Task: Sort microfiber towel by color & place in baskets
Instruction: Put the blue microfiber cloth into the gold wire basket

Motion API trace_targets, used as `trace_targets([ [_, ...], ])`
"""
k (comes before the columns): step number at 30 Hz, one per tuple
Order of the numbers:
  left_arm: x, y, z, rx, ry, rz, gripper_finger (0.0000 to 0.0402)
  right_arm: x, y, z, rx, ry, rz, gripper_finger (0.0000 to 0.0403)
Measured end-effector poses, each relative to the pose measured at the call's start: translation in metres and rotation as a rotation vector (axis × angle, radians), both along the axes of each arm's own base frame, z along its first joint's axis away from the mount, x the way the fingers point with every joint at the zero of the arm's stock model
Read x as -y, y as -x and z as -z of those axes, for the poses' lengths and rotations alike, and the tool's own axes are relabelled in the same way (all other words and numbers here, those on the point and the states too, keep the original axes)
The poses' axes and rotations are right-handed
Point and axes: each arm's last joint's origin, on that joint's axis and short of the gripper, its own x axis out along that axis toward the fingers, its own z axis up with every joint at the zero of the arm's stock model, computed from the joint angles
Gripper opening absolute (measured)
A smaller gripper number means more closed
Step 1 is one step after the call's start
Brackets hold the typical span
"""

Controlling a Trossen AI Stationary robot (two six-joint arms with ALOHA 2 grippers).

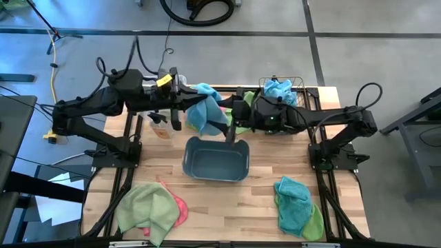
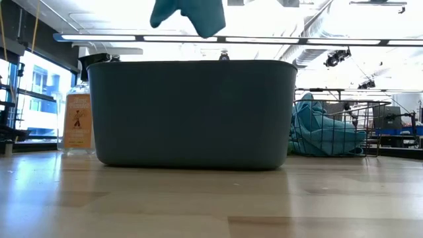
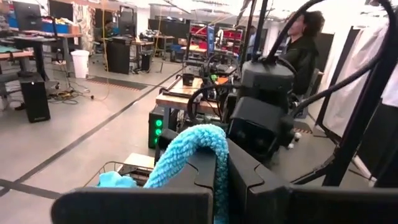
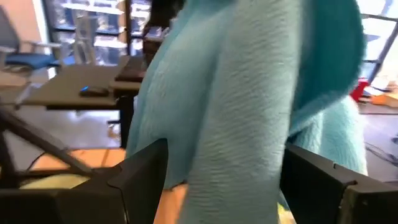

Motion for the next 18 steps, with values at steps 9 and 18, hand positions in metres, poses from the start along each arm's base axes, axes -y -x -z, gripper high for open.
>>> trace_targets([
  [9, 0.001, -0.012, 0.002, 0.025, -0.002, 0.031, 0.0, 0.0, -0.003, 0.003, -0.004, -0.008, -0.041, 0.0278],
  [18, 0.001, -0.013, -0.002, 0.064, -0.001, 0.037, 0.0, 0.0, -0.003, 0.0, 0.034, -0.062, -0.04, 0.0099],
])
